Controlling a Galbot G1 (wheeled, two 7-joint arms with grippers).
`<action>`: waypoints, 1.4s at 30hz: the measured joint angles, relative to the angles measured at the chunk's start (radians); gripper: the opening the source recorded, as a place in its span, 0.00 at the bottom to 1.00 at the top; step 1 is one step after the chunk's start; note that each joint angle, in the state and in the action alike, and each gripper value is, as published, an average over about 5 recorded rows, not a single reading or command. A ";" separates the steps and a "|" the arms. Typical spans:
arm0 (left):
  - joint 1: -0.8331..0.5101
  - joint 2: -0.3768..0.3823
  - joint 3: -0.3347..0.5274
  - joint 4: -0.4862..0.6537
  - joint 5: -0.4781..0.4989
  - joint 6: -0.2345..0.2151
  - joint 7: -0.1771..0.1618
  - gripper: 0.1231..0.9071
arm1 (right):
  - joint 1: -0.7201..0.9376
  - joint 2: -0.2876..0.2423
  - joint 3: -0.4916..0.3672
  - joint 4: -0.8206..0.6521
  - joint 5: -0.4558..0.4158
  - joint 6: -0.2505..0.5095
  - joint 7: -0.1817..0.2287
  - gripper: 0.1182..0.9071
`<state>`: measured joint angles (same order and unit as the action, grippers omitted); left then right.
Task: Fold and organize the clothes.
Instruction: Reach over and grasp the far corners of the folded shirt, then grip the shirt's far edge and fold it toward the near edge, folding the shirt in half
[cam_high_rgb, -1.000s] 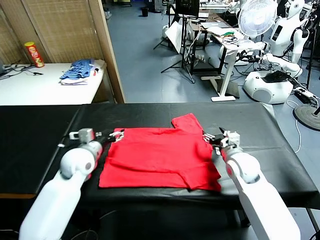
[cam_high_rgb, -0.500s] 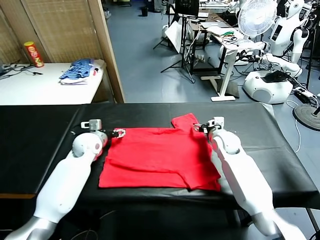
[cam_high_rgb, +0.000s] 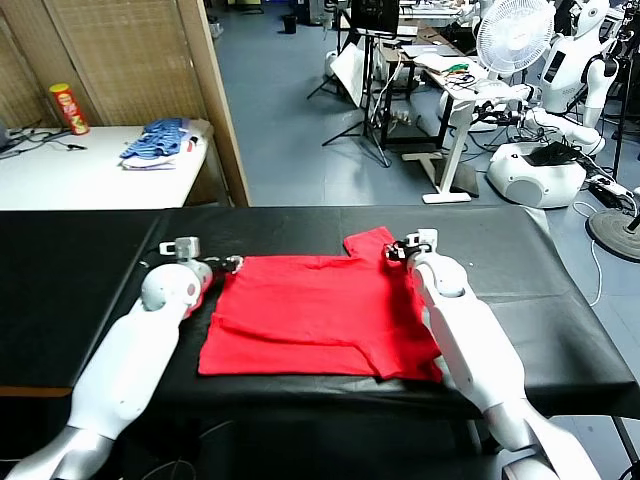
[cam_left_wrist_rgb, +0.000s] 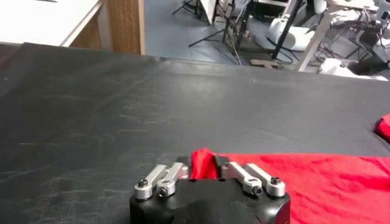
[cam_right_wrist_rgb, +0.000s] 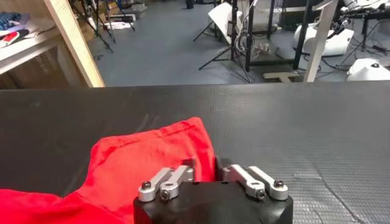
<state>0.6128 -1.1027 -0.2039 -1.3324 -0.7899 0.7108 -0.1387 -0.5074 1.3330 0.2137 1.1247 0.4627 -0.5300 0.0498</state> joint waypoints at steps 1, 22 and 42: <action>0.000 0.000 0.000 -0.001 0.003 -0.002 0.004 0.09 | -0.004 -0.002 0.003 0.006 0.000 0.008 -0.005 0.00; 0.144 0.105 -0.108 -0.268 0.022 -0.021 -0.019 0.08 | -0.293 -0.206 0.092 0.482 0.157 0.003 -0.012 0.00; 0.523 0.176 -0.226 -0.631 0.040 0.007 -0.075 0.08 | -0.545 -0.290 0.112 0.750 0.151 -0.193 0.065 0.00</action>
<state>1.1357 -0.9271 -0.4303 -1.9636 -0.7495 0.7176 -0.2138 -1.0527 1.0426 0.3254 1.8750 0.6136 -0.7233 0.1145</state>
